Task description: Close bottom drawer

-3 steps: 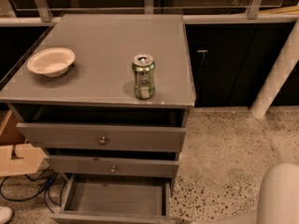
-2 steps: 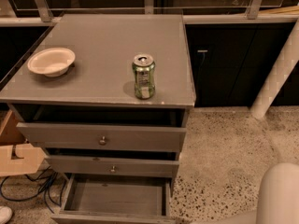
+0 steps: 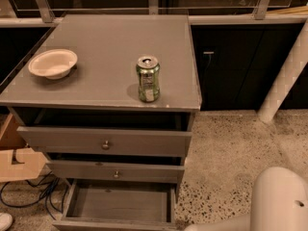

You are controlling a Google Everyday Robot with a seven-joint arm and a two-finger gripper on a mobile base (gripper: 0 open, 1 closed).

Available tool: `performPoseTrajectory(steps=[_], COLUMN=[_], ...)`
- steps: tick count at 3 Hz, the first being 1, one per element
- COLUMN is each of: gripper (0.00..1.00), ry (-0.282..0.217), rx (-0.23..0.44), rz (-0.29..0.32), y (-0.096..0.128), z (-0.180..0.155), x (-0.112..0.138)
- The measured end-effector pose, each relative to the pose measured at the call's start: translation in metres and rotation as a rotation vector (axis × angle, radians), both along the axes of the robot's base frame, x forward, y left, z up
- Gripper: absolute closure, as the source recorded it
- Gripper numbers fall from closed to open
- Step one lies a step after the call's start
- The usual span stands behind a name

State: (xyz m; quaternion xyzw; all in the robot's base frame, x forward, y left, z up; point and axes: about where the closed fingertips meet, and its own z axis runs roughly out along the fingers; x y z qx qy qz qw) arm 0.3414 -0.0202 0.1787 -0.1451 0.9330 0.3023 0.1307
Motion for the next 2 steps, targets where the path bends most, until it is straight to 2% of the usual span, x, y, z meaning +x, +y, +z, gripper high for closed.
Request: performPoseTrajectory(steps=[2], gripper=[1.00], ry=[-0.053], rx=[0.030], rz=[-0.040], y=[0.017], z=[-0.020], x=[0.036])
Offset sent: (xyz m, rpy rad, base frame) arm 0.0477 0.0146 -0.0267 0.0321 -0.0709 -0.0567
